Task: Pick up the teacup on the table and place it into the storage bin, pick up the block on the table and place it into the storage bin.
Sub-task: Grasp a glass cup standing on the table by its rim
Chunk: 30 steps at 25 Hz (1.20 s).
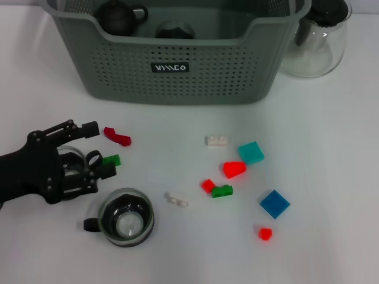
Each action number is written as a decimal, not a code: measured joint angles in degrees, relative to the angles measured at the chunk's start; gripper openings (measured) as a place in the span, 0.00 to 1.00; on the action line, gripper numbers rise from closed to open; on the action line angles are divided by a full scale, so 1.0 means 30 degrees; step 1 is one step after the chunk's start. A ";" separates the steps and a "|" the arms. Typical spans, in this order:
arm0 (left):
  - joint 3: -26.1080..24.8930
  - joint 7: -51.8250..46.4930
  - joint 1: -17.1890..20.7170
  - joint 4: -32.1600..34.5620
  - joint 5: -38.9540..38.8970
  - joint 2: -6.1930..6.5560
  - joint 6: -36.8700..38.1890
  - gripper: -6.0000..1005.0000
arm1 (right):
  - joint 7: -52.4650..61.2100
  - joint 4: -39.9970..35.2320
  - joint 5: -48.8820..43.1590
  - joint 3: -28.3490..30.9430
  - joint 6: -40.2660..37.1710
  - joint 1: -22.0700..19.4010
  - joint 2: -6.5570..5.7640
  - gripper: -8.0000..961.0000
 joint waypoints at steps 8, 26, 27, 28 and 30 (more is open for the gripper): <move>-0.0056 -0.0001 -0.0233 0.0019 -0.0060 0.0102 -0.0138 0.84 | -1.2042 0.3662 0.7192 0.5143 -1.1670 -0.5813 -0.0206 0.51; 1.0388 -1.4859 -0.0412 1.7061 0.5399 -0.1000 0.1004 0.84 | -1.1483 0.4431 -0.1670 1.0326 -1.7048 -0.6089 -0.0494 0.51; 1.1128 -1.5437 -0.0443 1.7584 0.5996 -0.1018 0.0817 0.84 | -1.1434 0.4527 -0.2137 1.0331 -1.7055 -0.5744 -0.0460 0.51; 1.1783 -1.5971 -0.0460 1.7960 0.6583 -0.1042 0.0551 0.84 | -1.1434 0.4555 -0.2291 1.0333 -1.7056 -0.5599 -0.0420 0.51; 1.2999 -1.6825 -0.0472 1.8372 0.7691 -0.1060 -0.0090 0.84 | -1.1439 0.4601 -0.2411 1.0337 -1.7056 -0.5473 -0.0388 0.51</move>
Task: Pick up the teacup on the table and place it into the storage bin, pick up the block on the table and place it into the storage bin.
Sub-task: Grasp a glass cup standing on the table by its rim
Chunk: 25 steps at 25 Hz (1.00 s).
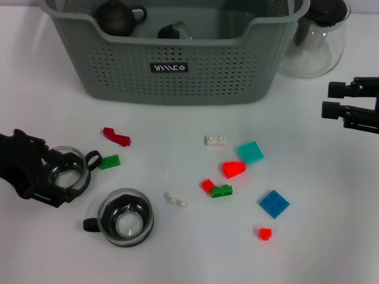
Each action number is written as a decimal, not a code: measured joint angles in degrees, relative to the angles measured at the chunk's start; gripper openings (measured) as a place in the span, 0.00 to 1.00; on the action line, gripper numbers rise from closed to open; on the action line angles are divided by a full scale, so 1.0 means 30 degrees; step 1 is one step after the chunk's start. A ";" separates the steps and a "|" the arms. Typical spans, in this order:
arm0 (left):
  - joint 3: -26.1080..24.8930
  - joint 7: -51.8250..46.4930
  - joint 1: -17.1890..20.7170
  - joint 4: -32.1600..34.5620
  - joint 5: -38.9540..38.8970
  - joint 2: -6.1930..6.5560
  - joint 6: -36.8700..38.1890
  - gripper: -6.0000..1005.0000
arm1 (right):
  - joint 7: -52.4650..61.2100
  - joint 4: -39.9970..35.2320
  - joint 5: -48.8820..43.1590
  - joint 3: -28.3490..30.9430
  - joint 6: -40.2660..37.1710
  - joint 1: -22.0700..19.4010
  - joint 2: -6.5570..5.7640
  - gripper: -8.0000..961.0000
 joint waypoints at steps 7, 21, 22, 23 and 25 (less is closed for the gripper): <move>0.3625 -0.2042 0.0183 -0.1218 0.1860 -0.0042 -0.2224 0.84 | -0.0118 0.0295 -0.0147 0.0017 0.0101 0.0174 0.0015 0.51; 0.4935 -0.3349 -0.0524 -0.3821 0.2996 0.0040 -0.4258 0.80 | -0.0127 0.0391 -0.0222 0.0051 0.0114 0.0204 0.0028 0.51; 0.4995 -0.3429 -0.0556 -0.3870 0.3110 0.0041 -0.4321 0.79 | -0.0135 0.0399 -0.0225 0.0051 0.0113 0.0204 0.0030 0.51; 0.5069 -0.3510 -0.0577 -0.3879 0.3219 0.0043 -0.4348 0.75 | -0.0141 0.0413 -0.0228 0.0052 0.0111 0.0204 0.0031 0.51; 0.5189 -0.3633 -0.0594 -0.3860 0.3435 0.0043 -0.4368 0.66 | -0.0165 0.0501 -0.0232 0.0051 0.0107 0.0204 0.0024 0.51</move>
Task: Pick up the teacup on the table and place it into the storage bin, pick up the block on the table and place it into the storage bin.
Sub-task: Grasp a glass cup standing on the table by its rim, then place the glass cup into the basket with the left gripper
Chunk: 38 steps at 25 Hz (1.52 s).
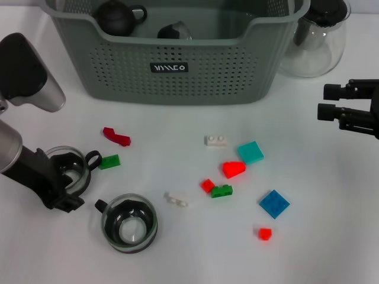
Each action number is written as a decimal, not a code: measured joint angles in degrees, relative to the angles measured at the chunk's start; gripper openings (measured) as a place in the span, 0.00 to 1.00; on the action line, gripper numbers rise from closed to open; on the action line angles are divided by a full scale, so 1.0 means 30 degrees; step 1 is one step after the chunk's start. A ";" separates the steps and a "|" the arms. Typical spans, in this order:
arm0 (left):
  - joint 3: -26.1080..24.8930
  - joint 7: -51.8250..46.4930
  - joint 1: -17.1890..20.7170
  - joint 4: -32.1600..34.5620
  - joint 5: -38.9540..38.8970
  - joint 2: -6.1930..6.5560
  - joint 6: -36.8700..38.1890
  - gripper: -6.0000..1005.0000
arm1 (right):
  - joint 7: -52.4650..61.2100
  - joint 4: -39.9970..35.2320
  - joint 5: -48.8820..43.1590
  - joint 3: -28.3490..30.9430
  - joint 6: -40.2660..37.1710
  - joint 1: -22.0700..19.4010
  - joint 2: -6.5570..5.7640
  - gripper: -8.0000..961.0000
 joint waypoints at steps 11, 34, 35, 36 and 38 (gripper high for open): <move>0.0384 -0.0319 -0.0085 -0.0042 0.0308 -0.0022 -0.0332 0.48 | -0.0091 0.0456 -0.0006 0.0000 -0.0005 0.0009 -0.0128 0.51; -0.4085 0.2286 -0.1163 0.0077 -0.3462 0.0156 0.2536 0.05 | -0.0125 0.0635 0.0007 0.0388 -0.0167 -0.0115 -0.0216 0.51; -0.4826 0.2626 -0.1323 -0.0142 -0.3978 0.0195 0.2789 0.05 | -0.0126 0.0635 0.0008 0.0389 -0.0169 -0.0111 -0.0216 0.51; -0.6412 0.3347 -0.1697 -0.0728 -0.5150 0.0320 0.3416 0.05 | -0.0126 0.0637 0.0007 0.0385 -0.0168 -0.0102 -0.0215 0.51; -0.9118 0.4658 -0.2527 -0.2915 -0.7834 0.0965 0.5116 0.05 | -0.0125 0.0634 0.0003 0.0389 -0.0170 -0.0097 -0.0215 0.51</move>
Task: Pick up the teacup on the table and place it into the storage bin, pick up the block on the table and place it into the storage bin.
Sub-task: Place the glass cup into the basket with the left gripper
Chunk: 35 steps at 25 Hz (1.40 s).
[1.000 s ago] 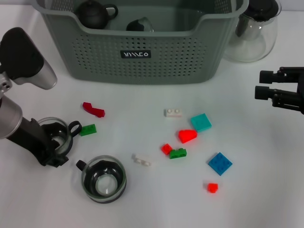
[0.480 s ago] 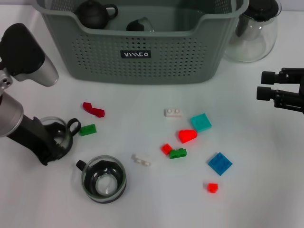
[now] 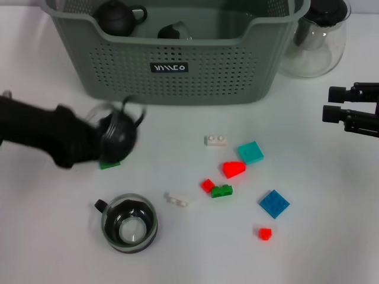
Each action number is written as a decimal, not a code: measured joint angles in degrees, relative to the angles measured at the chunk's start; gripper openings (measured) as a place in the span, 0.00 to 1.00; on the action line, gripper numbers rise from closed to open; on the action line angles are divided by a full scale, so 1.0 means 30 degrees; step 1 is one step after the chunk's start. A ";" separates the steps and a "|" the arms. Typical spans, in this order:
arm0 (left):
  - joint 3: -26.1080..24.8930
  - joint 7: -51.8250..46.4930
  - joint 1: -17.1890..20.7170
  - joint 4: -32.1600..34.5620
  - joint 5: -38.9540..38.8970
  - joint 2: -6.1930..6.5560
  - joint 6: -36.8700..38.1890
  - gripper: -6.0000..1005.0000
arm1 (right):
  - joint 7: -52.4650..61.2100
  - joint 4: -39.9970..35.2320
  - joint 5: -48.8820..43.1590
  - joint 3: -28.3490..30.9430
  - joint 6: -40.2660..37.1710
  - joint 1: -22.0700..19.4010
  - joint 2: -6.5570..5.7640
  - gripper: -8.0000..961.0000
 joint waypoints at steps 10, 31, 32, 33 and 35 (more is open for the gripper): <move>-0.3100 -0.0825 -0.1426 -0.6626 -1.3400 0.1357 -0.1323 0.05 | -0.0054 0.0218 0.0033 0.0004 0.0019 0.0087 0.0025 0.51; 0.6805 -1.4269 -1.3004 -1.3963 0.6434 0.0967 -2.0599 0.08 | -0.0290 0.0480 0.0003 -0.0029 0.0066 0.0118 0.0183 0.51; 0.6805 -1.4333 -1.3147 -1.4149 0.6947 0.0732 -2.0824 0.08 | -0.0291 0.0480 0.0004 -0.0047 0.0085 0.0120 0.0185 0.51; 0.6812 -1.4381 -1.3285 -1.4347 0.7420 0.0532 -2.0982 0.09 | -0.0292 0.0481 0.0004 -0.0053 0.0085 0.0120 0.0193 0.51; 0.6816 -1.4501 -1.3533 -1.4625 0.7929 0.0278 -2.1112 0.09 | -0.0292 0.0481 0.0004 -0.0044 0.0056 0.0124 0.0195 0.51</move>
